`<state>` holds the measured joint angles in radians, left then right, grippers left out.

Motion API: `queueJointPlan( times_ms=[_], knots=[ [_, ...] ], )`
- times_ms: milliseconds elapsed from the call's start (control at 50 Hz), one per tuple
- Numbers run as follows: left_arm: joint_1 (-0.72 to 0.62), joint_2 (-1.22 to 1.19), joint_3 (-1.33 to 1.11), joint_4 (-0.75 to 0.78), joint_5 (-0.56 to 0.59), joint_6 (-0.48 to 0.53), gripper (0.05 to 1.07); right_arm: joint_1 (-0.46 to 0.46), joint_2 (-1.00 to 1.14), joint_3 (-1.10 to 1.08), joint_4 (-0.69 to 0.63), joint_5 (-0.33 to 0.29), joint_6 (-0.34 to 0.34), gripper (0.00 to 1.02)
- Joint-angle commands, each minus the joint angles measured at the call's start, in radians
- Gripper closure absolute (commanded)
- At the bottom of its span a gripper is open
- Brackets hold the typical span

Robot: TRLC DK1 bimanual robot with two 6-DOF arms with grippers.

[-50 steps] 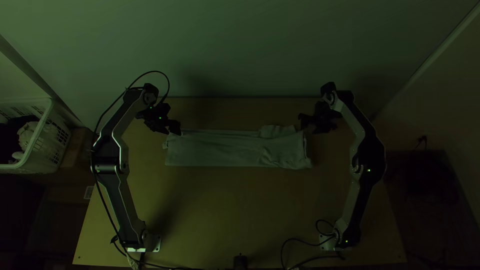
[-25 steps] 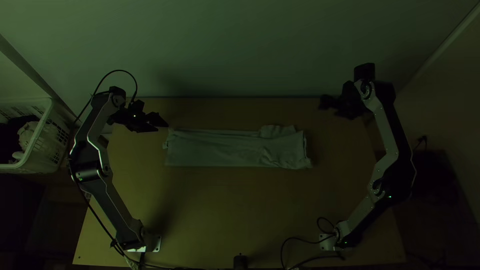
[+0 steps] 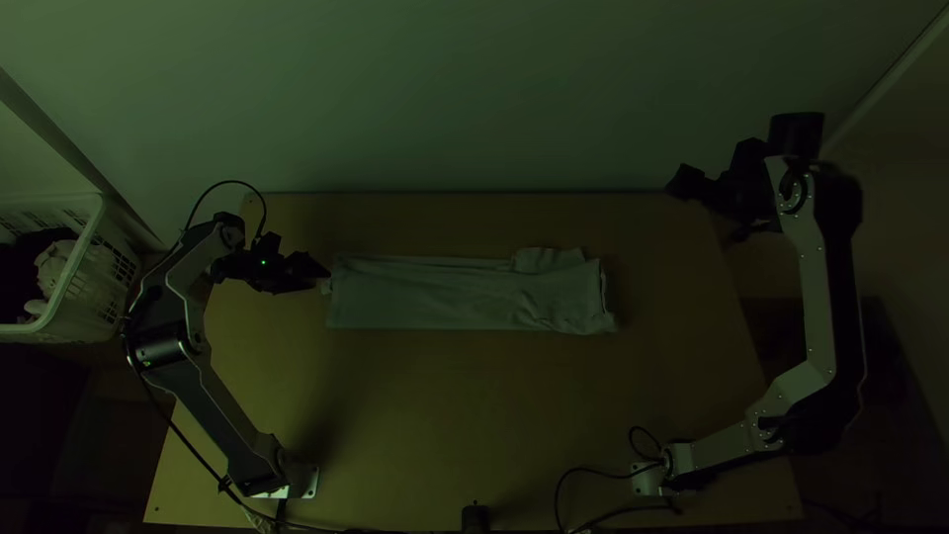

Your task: Fold the t-shirt

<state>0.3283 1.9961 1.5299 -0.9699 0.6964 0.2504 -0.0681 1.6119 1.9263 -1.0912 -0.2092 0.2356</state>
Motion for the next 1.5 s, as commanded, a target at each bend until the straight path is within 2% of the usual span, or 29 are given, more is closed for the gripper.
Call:
queueJointPlan(
  times_ms=[0, 180, 460, 760, 980, 1020, 1080, 1120, 1160, 1320, 1480],
  knots=[
    [0.009, -0.036, -0.054, 0.019, 0.018, 0.032, 0.1, -0.01, -0.055, -0.009, 0.005, -0.004, 0.027, 0.06],
    [-0.009, -0.036, -0.106, 0.076, 0.017, 0.036, 0.1, -0.009, -0.11, -0.052, 0.007, -0.004, 0.039, 0.06],
    [-0.118, -0.034, -0.166, 0.151, 0.008, 0.003, 0.1, 0.014, -0.162, -0.108, 0.007, -0.001, 0.059, 0.06],
    [-0.267, -0.043, -0.228, 0.275, -0.008, -0.128, 0.1, 0.065, -0.191, -0.138, 0.007, 0.019, 0.077, 0.06],
    [-0.356, -0.033, -0.243, 0.361, -0.1, -0.214, 0.12, 0.105, -0.227, -0.196, 0.008, 0.039, 0.1, 0.06],
    [-0.365, -0.033, -0.244, 0.375, -0.121, -0.235, 0.2, 0.111, -0.236, -0.207, 0.008, 0.044, 0.103, 0.06],
    [-0.379, -0.034, -0.244, 0.385, -0.155, -0.257, 0.47, 0.117, -0.247, -0.222, 0.01, 0.048, 0.11, 0.06],
    [-0.382, -0.036, -0.243, 0.395, -0.181, -0.26, 0.72, 0.119, -0.253, -0.233, 0.013, 0.048, 0.113, 0.06],
    [-0.383, -0.04, -0.24, 0.393, -0.181, -0.266, 1.04, 0.119, -0.259, -0.24, 0.014, 0.048, 0.113, 0.06],
    [-0.373, -0.097, -0.241, 0.358, -0.229, -0.258, 1.05, 0.122, -0.291, -0.303, 0.057, 0.048, 0.125, 0.06],
    [-0.299, -0.148, -0.234, 0.31, -0.264, -0.227, 1.05, 0.142, -0.325, -0.357, 0.119, 0.048, 0.142, 0.06]
  ],
)
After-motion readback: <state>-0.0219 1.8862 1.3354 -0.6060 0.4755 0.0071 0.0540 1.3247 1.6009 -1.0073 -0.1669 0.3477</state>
